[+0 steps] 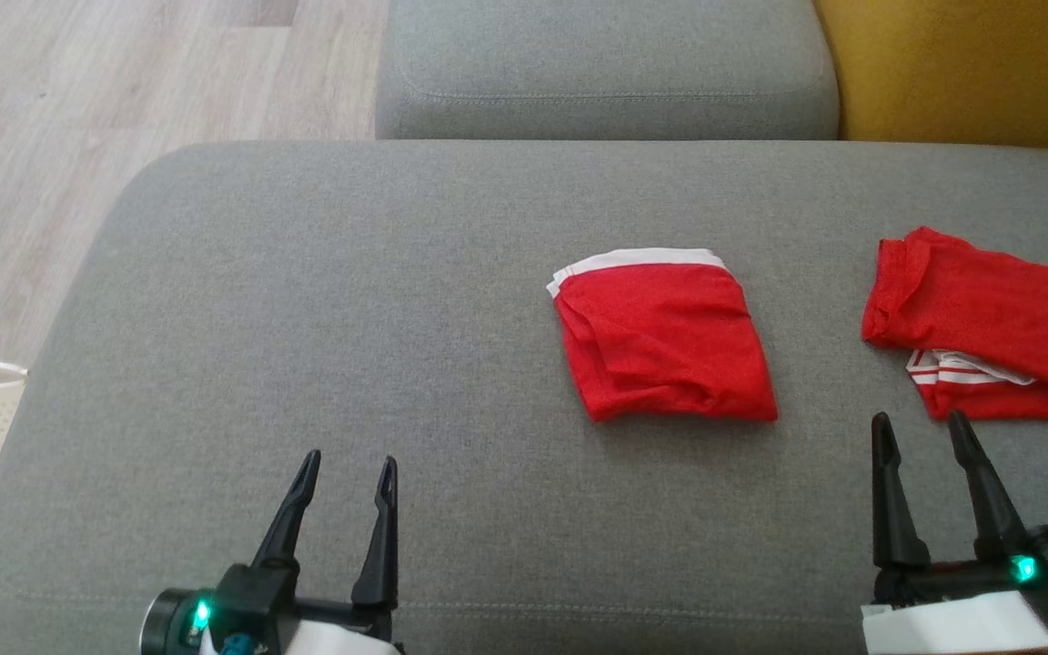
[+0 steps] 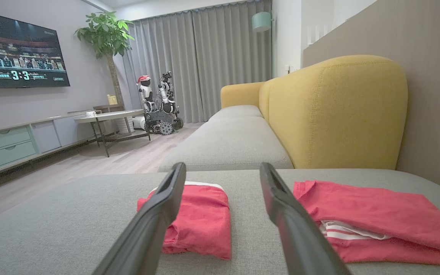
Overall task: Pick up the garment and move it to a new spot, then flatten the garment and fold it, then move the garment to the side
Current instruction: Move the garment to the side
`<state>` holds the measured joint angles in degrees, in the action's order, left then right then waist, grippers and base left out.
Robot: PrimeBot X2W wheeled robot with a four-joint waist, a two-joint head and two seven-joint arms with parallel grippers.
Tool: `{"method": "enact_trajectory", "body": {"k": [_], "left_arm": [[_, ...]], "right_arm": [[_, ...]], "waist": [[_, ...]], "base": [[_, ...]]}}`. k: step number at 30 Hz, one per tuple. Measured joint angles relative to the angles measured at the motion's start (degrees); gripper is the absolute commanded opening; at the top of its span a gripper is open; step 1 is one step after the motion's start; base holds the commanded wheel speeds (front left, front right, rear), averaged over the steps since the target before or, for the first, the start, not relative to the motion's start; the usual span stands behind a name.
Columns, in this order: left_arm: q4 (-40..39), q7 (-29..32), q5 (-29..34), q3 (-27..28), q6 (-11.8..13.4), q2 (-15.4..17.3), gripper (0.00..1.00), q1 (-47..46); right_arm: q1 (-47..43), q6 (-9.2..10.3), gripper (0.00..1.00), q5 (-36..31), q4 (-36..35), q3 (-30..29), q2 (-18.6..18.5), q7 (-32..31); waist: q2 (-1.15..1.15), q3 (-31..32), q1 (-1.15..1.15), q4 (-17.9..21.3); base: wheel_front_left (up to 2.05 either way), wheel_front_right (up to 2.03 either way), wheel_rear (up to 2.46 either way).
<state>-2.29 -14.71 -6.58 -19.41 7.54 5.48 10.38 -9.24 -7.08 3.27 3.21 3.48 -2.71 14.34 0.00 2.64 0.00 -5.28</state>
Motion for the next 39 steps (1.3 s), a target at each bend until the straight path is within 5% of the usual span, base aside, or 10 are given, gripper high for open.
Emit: {"method": "enact_trajectory", "body": {"k": [13, 18, 31, 39], "left_arm": [[0.19, 0.00, 0.99, 0.02, -1.03, -0.66, 1.00, -0.27], [-0.32, 0.00, 1.56, -0.43, -1.76, -0.94, 1.00, -2.81], [-1.99, 0.00, 2.40, -2.60, -3.08, -1.85, 1.00, -10.06], [-2.36, 0.00, 2.40, -4.52, -3.08, -2.16, 1.00, -14.49]], "right_arm": [[0.73, 0.00, 1.00, -0.01, 1.56, 0.91, 0.00, 0.00], [7.43, 0.00, 1.00, 0.04, 5.93, 0.89, -0.01, -0.44], [32.73, -0.01, 1.00, 7.39, 23.18, -1.16, -5.37, -20.83], [40.92, -0.01, 1.00, 10.50, 31.72, -0.52, -9.06, -31.44]], "waist": [[0.00, -2.18, 0.00, -1.35], [0.00, -5.11, 0.00, -2.09], [0.00, -13.42, 0.00, -3.57], [0.00, -18.22, 0.00, -5.30]], "base": [[0.00, 0.00, 0.00], [0.00, 0.00, 0.00], [0.00, 0.00, 0.00], [0.00, 0.00, 0.00]]}}
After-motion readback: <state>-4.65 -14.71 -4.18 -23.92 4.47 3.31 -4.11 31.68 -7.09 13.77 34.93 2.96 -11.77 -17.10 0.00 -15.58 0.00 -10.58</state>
